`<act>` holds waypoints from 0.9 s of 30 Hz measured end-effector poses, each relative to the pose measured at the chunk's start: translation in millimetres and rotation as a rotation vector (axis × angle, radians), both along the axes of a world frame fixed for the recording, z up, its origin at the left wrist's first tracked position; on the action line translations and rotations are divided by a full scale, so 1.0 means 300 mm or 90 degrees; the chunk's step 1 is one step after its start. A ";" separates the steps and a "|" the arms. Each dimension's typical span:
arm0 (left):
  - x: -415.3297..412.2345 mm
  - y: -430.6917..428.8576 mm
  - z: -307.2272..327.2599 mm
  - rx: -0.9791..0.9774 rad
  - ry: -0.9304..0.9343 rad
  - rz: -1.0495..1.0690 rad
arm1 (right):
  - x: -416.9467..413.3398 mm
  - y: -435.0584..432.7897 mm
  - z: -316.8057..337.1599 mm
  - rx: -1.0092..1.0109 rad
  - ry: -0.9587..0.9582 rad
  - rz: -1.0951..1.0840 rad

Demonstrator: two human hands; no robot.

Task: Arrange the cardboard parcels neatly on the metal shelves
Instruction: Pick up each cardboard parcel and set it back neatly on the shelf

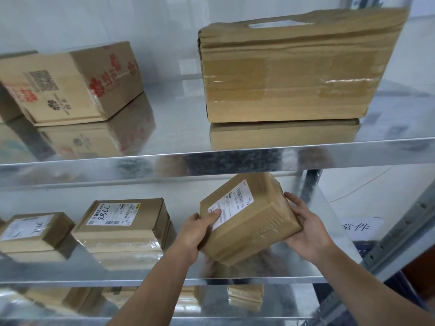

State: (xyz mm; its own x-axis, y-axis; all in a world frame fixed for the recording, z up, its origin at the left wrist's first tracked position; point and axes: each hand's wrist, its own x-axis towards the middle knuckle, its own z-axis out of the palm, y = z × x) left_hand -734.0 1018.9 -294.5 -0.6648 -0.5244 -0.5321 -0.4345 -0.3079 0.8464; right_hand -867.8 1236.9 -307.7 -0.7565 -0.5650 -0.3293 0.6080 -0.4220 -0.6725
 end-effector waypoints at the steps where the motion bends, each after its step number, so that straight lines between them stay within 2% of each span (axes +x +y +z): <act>1: 0.001 -0.007 -0.003 0.006 0.019 0.007 | -0.008 0.007 -0.007 0.027 0.004 -0.008; 6: 0.003 -0.021 -0.025 0.001 0.088 0.056 | -0.020 0.012 -0.033 0.218 0.084 -0.022; 12: -0.017 -0.019 -0.061 -0.071 0.065 0.053 | -0.020 -0.003 -0.055 0.447 0.143 0.047; 18: -0.030 -0.025 -0.075 -0.070 0.013 0.062 | -0.043 -0.019 -0.061 0.422 0.067 0.098; 23: -0.045 -0.024 -0.085 -0.073 -0.010 0.046 | -0.049 -0.027 -0.052 0.454 0.132 0.158; 27: -0.057 -0.023 -0.083 -0.086 -0.045 0.035 | -0.089 -0.031 -0.057 0.550 0.180 0.175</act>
